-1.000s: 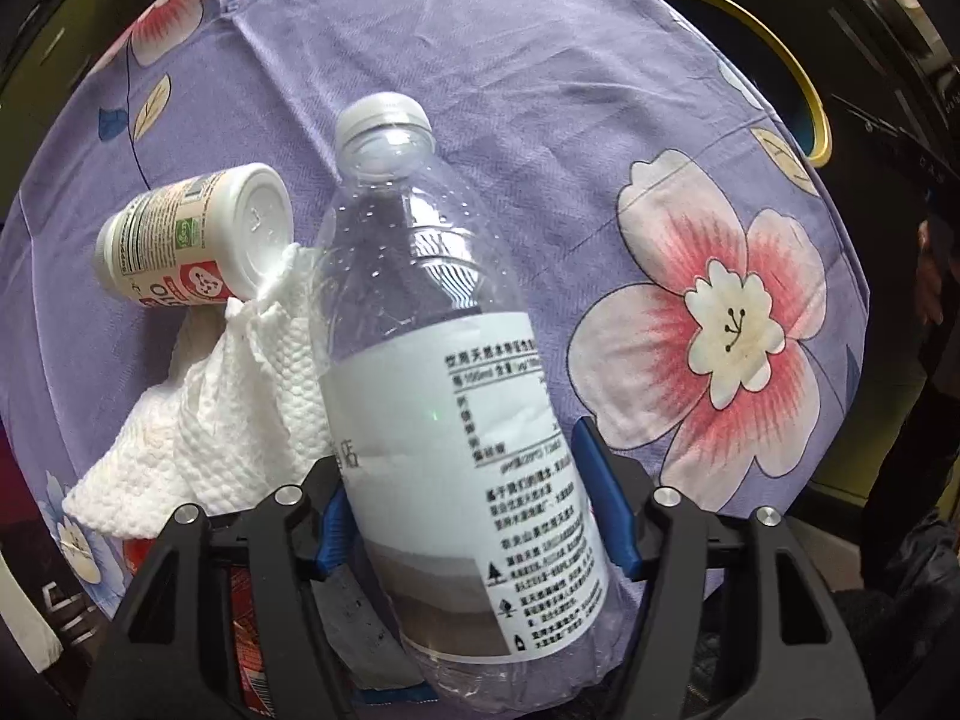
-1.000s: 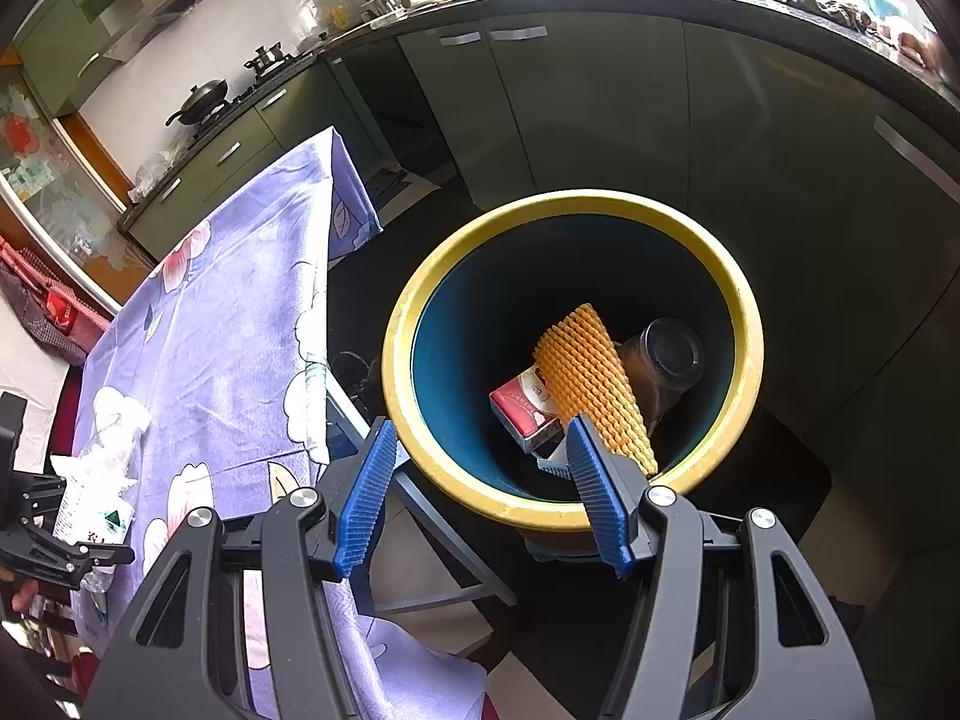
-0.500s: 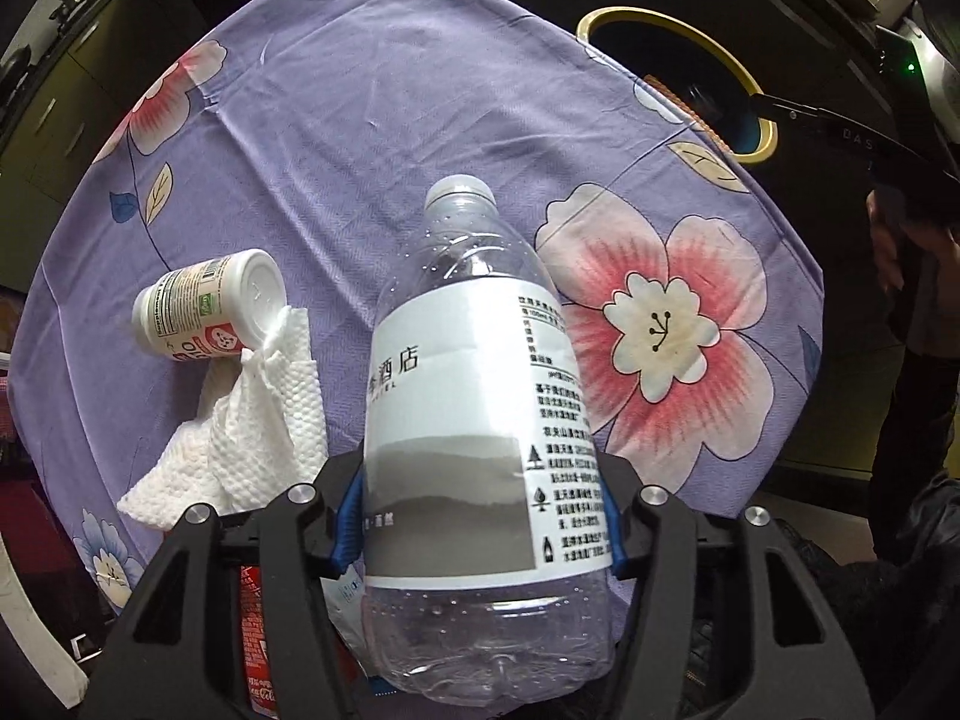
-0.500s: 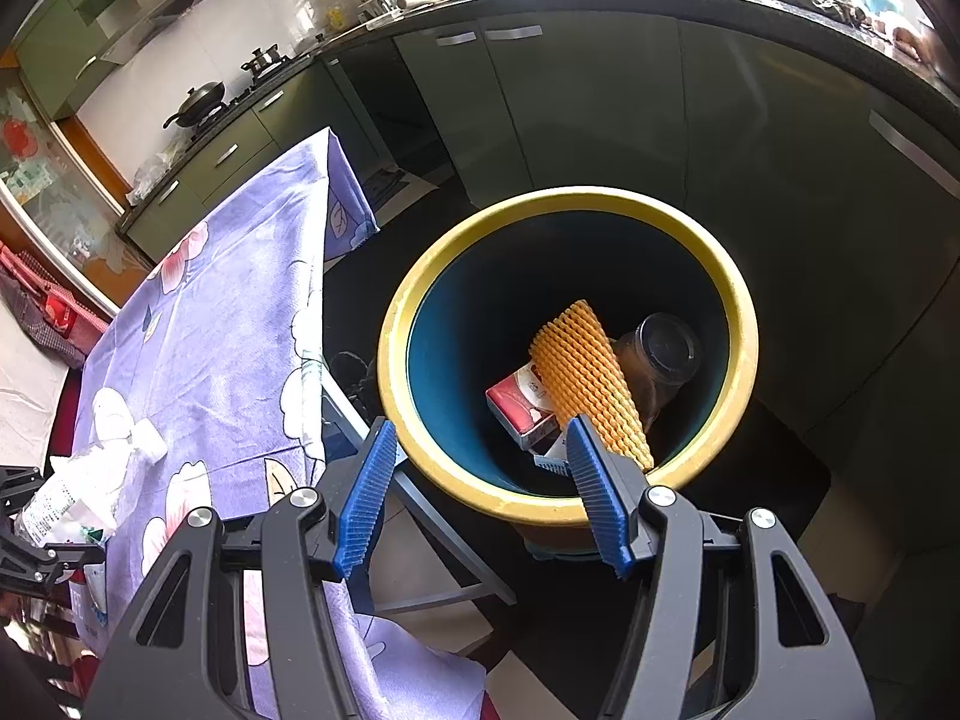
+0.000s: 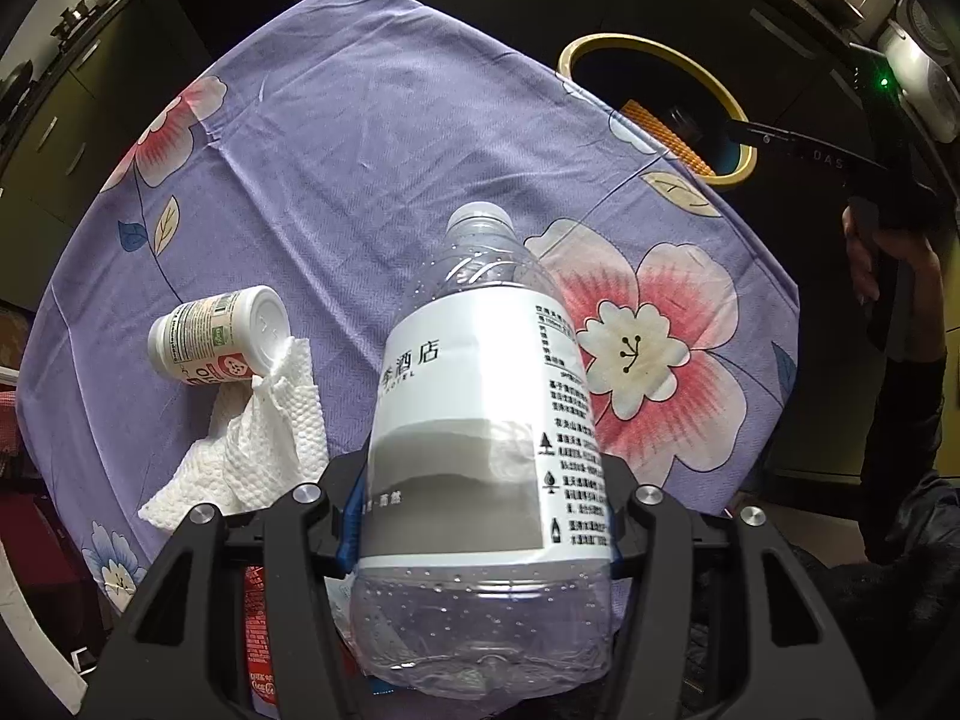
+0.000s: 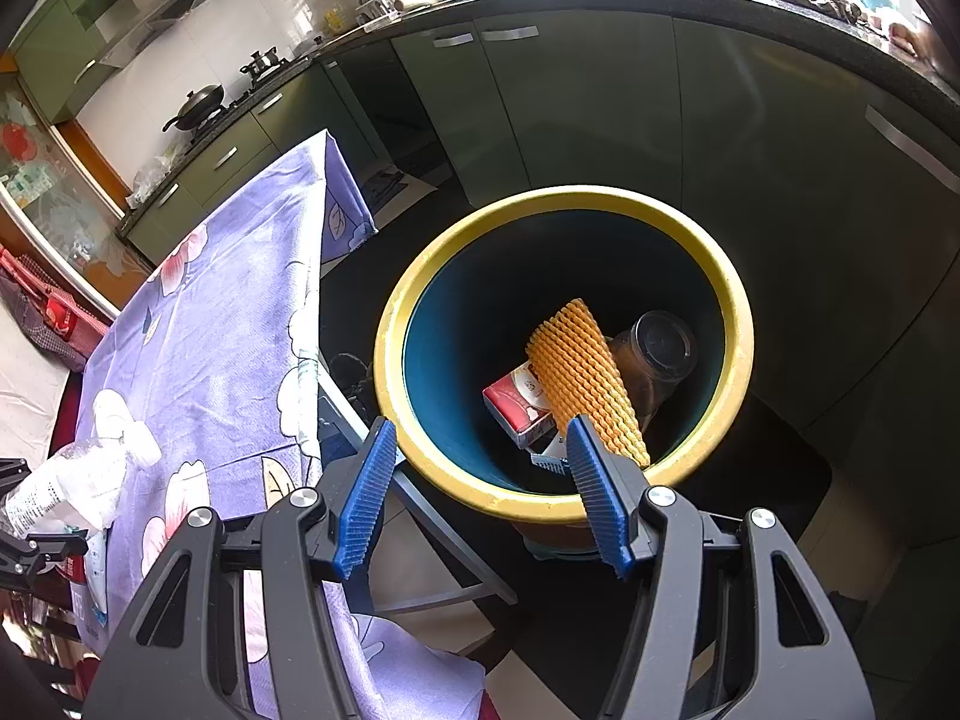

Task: Collect trash
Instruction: 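Carry the water bottle over the trash bin and open the left gripper, then move the left gripper back toward the table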

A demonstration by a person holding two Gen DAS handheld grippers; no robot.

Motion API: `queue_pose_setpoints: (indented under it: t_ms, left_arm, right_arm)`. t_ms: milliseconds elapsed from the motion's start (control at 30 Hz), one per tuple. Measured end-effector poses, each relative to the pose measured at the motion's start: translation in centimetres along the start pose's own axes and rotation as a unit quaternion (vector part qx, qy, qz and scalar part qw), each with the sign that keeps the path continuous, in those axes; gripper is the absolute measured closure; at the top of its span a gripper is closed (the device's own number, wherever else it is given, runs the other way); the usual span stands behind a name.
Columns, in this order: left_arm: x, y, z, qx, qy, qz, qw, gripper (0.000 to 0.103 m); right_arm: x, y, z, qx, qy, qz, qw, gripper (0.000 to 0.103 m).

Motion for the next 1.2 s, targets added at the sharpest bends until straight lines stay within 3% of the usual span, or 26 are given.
queue_pose_setpoints:
  t_ms: [367, 600, 800, 1000, 1100, 1200]
  left_arm:
    - [-1.5, 1.8, -2.2, 0.015, 0.038, 0.013, 0.9991, 0.050]
    - [-2.3, 5.8, -6.7, 0.053, 0.077, 0.054, 0.9942, 0.050]
    - [1.1, 10.7, -12.6, 0.080, 0.078, 0.104, 0.9883, 0.050]
    - [7.0, 13.8, -18.6, 0.064, 0.080, 0.129, 0.9863, 0.049]
    - [9.3, 14.2, -20.0, 0.047, 0.082, 0.128, 0.9873, 0.037]
    - [9.2, 13.8, -19.6, 0.041, 0.086, 0.134, 0.9864, 0.037]
  right_arm:
    - [-0.9, 0.4, -0.2, 0.004, 0.013, 0.001, 1.000, 0.044]
    - [-3.7, 2.4, -0.5, 0.017, 0.041, 0.016, 0.999, 0.044]
    - [-5.1, 5.0, -0.4, 0.038, 0.052, 0.028, 0.998, 0.044]
    - [-5.6, 6.7, 0.0, 0.053, 0.047, 0.039, 0.997, 0.044]
    - [-5.8, 7.3, 0.2, 0.057, 0.045, 0.043, 0.996, 0.044]
    - [-5.6, 7.3, 0.2, 0.058, 0.044, 0.042, 0.996, 0.044]
Point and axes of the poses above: each gripper's, at about its wrist camera, not at the fingertips, and x roughly the way its jaws point, y to its right, z to its underside, the point moved 3 cm from there along x, roughly the way its jaws point, and after that the axes turned 8 degrees about y, right-handed, at the moved point
